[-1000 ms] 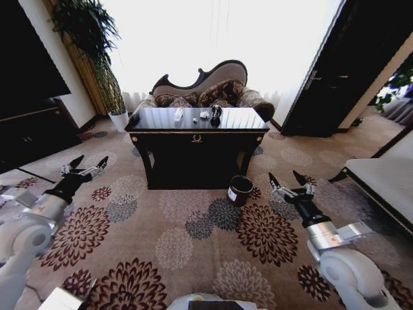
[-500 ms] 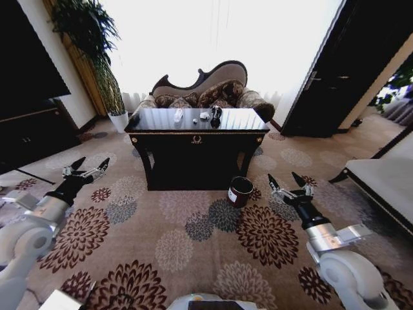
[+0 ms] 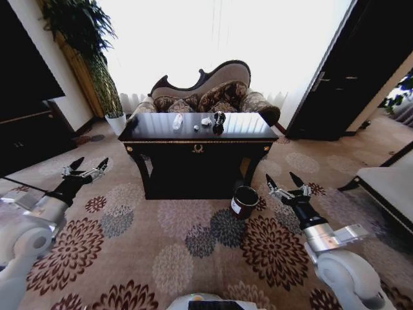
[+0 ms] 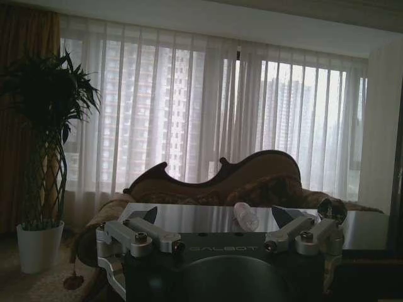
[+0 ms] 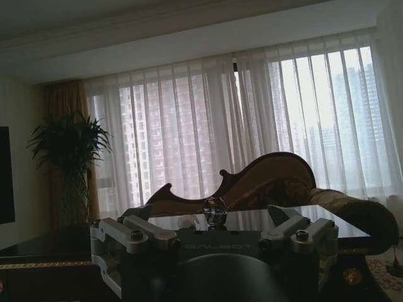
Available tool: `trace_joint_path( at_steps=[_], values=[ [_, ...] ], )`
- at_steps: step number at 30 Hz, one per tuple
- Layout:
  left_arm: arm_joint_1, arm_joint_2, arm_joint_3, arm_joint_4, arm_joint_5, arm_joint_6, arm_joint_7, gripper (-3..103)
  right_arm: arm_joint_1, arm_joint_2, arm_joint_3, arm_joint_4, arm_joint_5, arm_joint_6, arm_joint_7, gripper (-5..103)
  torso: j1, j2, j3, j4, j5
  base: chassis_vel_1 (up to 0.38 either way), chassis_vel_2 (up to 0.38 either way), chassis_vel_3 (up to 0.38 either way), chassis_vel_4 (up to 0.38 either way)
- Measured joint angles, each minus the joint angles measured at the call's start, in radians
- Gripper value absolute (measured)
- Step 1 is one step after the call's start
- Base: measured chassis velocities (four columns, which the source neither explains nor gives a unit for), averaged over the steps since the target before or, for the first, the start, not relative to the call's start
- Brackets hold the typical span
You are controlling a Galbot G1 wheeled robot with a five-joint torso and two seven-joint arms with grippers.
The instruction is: Move to the front of the table and place the trash on the table into the trash bin.
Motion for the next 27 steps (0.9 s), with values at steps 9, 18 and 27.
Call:
trace_joint_path(
  at_steps=[9,18,27],
  values=[
    [0.002,-0.006,-0.002,0.002,0.0,0.0,0.0,100,0.013,-0.001,-0.014,-0.005,-0.01,-0.001,0.003,100,-0.001,0.0,0.0,0.0003,-0.0001,-0.199,0.194,0.188,-0.195],
    [0.001,-0.009,-0.002,0.002,0.001,0.001,0.0,100,0.015,0.002,-0.018,-0.007,-0.015,-0.003,0.004,100,-0.001,0.0,0.0,0.0004,0.0001,-0.197,0.203,0.215,-0.21],
    [0.007,-0.011,-0.007,0.002,0.002,0.001,0.0,100,0.009,0.004,-0.012,-0.001,-0.016,-0.003,0.004,100,-0.001,0.0,0.0,0.0003,0.0,-0.152,0.152,0.167,-0.165]
  ],
)
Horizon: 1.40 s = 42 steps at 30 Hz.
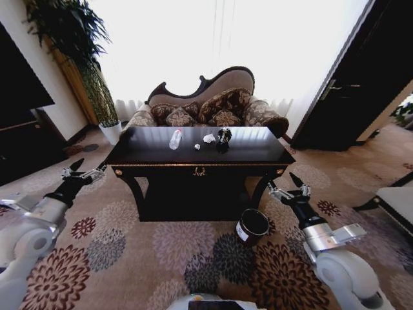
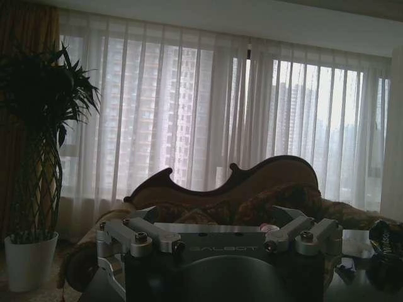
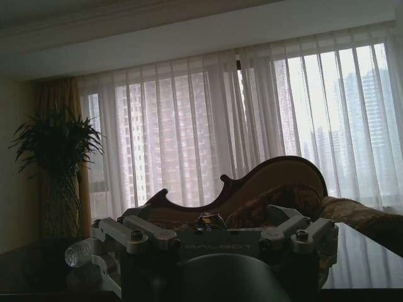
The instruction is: Move to the front of the table and place the trash on the table into the trash bin.
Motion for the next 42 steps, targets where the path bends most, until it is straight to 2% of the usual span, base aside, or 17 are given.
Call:
trace_joint_path(
  at_steps=[15,25,30,34,35,37,39,41,42],
  values=[
    [-0.003,0.002,0.007,-0.002,-0.002,-0.001,0.0,100,-0.005,0.022,0.004,0.009,0.0,0.001,0.016,100,0.0,0.0,0.0,-0.0001,-0.0001,-0.166,0.179,0.178,-0.185],
    [-0.048,0.047,0.067,0.028,-0.007,0.013,0.002,100,-0.014,0.053,0.001,0.01,-0.013,0.009,0.011,100,-0.001,0.0,0.0,0.0,-0.0001,-0.033,0.029,0.023,-0.021],
    [-0.153,0.1,0.197,0.072,-0.03,0.04,-0.006,100,-0.001,0.045,-0.021,0.009,-0.024,0.011,0.006,100,-0.001,0.0,0.0,-0.0004,-0.0001,0.006,-0.006,-0.006,0.011],
    [-0.224,0.096,0.273,0.087,-0.021,0.058,-0.031,100,0.036,0.008,-0.055,-0.006,-0.024,0.004,0.009,100,0.0,0.0,0.0,-0.0005,0.0,0.0,0.0,0.0,0.0],
    [-0.265,0.092,0.319,0.098,-0.006,0.065,-0.044,100,0.05,-0.007,-0.069,-0.015,-0.024,0.002,0.01,100,0.001,0.0,0.0,0.0005,-0.0003,0.0,0.0,0.0,0.0],
    [-0.29,0.092,0.352,0.104,-0.001,0.068,-0.048,100,0.049,-0.009,-0.07,-0.019,-0.022,0.002,0.009,100,0.001,0.0,0.0,0.0003,0.0002,0.0,0.0,0.0,0.0],
    [-0.347,0.099,0.45,0.125,0.021,0.072,-0.05,100,0.04,-0.005,-0.064,-0.028,-0.018,0.005,0.003,100,0.001,0.0,0.0,-0.0001,-0.0001,0.0,0.0,0.0,0.0],
    [-0.366,0.1,0.484,0.135,0.03,0.071,-0.05,100,0.038,-0.001,-0.063,-0.031,-0.017,0.007,0.001,100,0.001,0.0,0.0,-0.0003,0.0,0.0,0.0,0.0,0.0],
    [-0.4,0.099,0.539,0.155,0.044,0.072,-0.053,100,0.038,0.004,-0.063,-0.036,-0.017,0.009,-0.001,100,0.0,0.0,0.0,-0.0005,0.0,0.0,0.0,0.0,0.0]
  ],
)
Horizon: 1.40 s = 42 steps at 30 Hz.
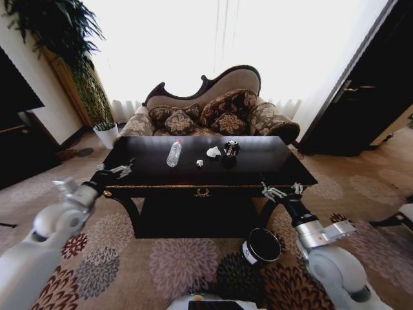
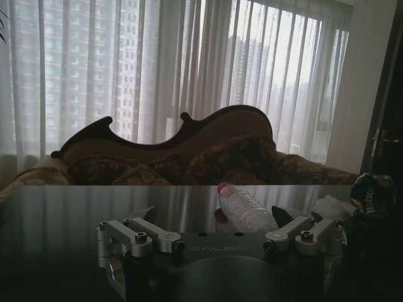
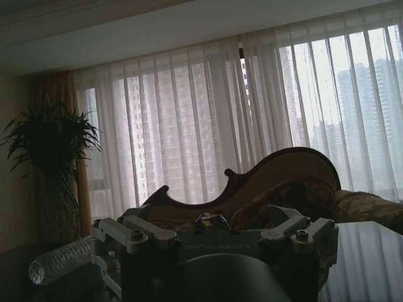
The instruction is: Move to the front of the table and place the trash on the table into the trash bin.
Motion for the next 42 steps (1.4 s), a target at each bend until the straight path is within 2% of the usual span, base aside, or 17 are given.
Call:
trace_joint_path(
  at_steps=[3,4,8,11,14,16,19,22,26,42],
  values=[
    [-0.085,-0.01,0.1,0.046,0.009,0.005,-0.012,100,0.011,0.004,-0.011,-0.006,-0.002,0.001,-0.001,100,0.0,0.0,0.0,0.0004,-0.0001,0.0,0.0,0.0,0.0],
    [-0.085,-0.01,0.1,0.046,0.009,0.005,-0.012,100,0.011,0.004,-0.011,-0.006,-0.002,0.001,-0.001,100,0.0,0.0,0.0,0.0004,-0.0001,0.0,0.0,0.0,0.0],
    [-0.199,-0.034,0.214,0.118,0.01,0.013,-0.033,100,0.027,0.001,-0.02,-0.013,-0.003,-0.001,0.0,100,0.0,0.0,0.0,0.0003,0.0,0.0,0.0,0.0,0.0],
    [-0.239,-0.048,0.256,0.151,0.014,0.015,-0.04,100,0.027,0.0,-0.016,-0.017,-0.002,-0.001,-0.001,100,0.0,0.0,0.0,0.0003,0.0,0.0,0.0,0.0,0.0],
    [-0.291,-0.07,0.319,0.206,0.073,0.013,-0.029,100,0.026,0.01,-0.007,-0.016,0.019,-0.004,-0.001,100,0.0,0.0,0.0,0.0004,0.0,0.0,0.0,0.0,0.0],
    [-0.299,-0.073,0.33,0.212,0.082,0.011,-0.026,100,0.026,0.013,-0.007,-0.014,0.022,-0.005,-0.001,100,0.0,0.0,0.0,0.0004,-0.0002,0.0,0.0,0.0,0.0],
    [-0.356,-0.083,0.394,0.236,0.103,0.01,-0.023,100,0.033,0.023,-0.011,-0.003,0.026,-0.01,-0.001,100,0.0,0.0,0.0,0.0004,0.0,0.0,0.0,0.0,0.0],
    [-0.385,-0.085,0.42,0.246,0.103,0.011,-0.024,100,0.036,0.028,-0.012,0.005,0.045,-0.018,0.001,100,0.0,0.0,0.0,0.0004,0.0,0.0,0.0,0.0,0.0],
    [-0.455,-0.086,0.487,0.28,0.103,0.009,-0.024,100,0.037,0.04,-0.004,0.028,0.121,-0.042,0.009,100,0.0,0.0,0.0,0.0004,0.0,0.0,0.0,0.0,0.0],
    [-0.562,-0.139,0.579,0.366,0.119,0.009,-0.019,100,0.022,0.052,0.02,0.025,0.139,-0.038,0.002,100,0.0,0.0,0.0,0.0005,0.0,0.0,0.0,0.0,0.0]
  ],
)
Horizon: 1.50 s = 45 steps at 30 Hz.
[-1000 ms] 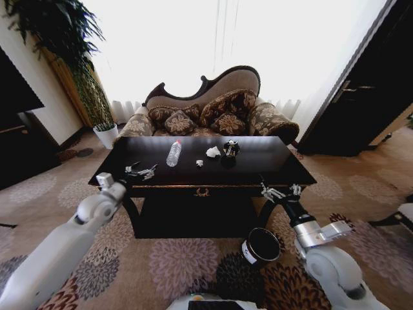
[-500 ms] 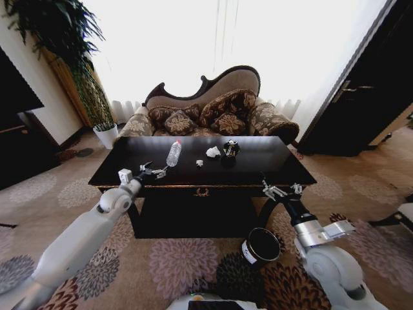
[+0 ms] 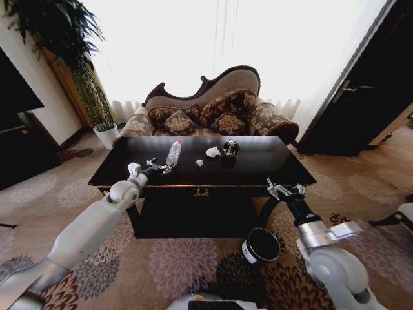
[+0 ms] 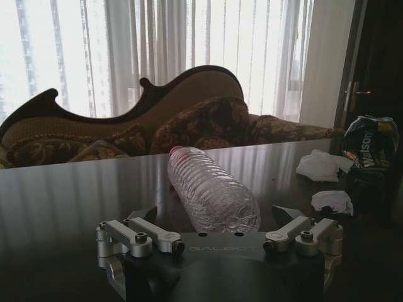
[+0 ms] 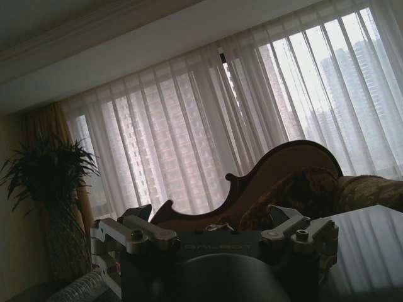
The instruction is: Move to the front of the table and place the trash on the table into the trash bin.
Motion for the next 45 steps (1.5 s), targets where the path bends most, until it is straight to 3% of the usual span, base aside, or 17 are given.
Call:
trace_joint_path(
  at_steps=[20,25,27,30,33,34,35,41,45],
  values=[
    [-0.114,-0.092,0.077,0.133,0.041,-0.022,0.011,103,-0.002,0.004,0.01,-0.008,0.005,0.007,-0.012,100,0.0,0.0,0.0,-0.0001,0.0001,0.0,0.0,0.0,0.0],
    [-0.119,-0.111,0.082,0.154,0.047,-0.025,0.01,97,0.001,-0.005,0.015,-0.009,0.011,0.008,-0.012,100,0.0,0.0,0.0,-0.0001,0.0,0.0,0.0,0.0,0.0],
    [-0.121,-0.118,0.081,0.16,0.049,-0.026,0.01,93,0.001,-0.008,0.015,-0.008,0.012,0.008,-0.011,100,0.0,0.0,0.0,-0.0001,-0.0001,0.0,0.0,0.0,0.0],
    [-0.121,-0.117,0.077,0.156,0.05,-0.026,0.007,76,-0.002,-0.008,0.017,-0.003,0.013,0.007,-0.01,100,0.0,0.0,0.0,-0.0001,-0.0001,0.0,0.0,0.0,0.0],
    [-0.118,-0.112,0.076,0.148,0.05,-0.026,0.007,70,-0.005,-0.005,0.018,-0.001,0.013,0.007,-0.01,100,0.0,0.0,0.0,-0.0002,0.0,0.0,0.0,0.0,0.0],
    [-0.111,-0.106,0.07,0.141,0.05,-0.026,0.007,59,-0.007,-0.003,0.018,0.001,0.012,0.007,-0.009,100,0.0,0.0,0.0,-0.0002,0.0,0.0,0.0,0.0,0.0],
    [-0.106,-0.103,0.066,0.136,0.05,-0.026,0.007,55,-0.007,-0.002,0.018,0.003,0.012,0.007,-0.009,100,0.0,0.0,0.0,-0.0001,-0.0001,0.0,0.0,0.0,0.0],
    [-0.072,-0.078,0.038,0.1,0.048,-0.026,0.005,48,-0.008,0.008,0.017,0.009,0.008,0.006,-0.006,100,0.0,0.0,0.0,-0.0002,-0.0002,0.0,0.0,0.0,0.0],
    [-0.001,-0.007,-0.026,0.005,0.024,-0.024,-0.006,36,-0.017,0.016,0.016,0.018,0.004,0.005,-0.005,100,0.0,0.0,0.0,-0.0004,-0.0004,0.0,0.0,0.0,0.0]
  ],
)
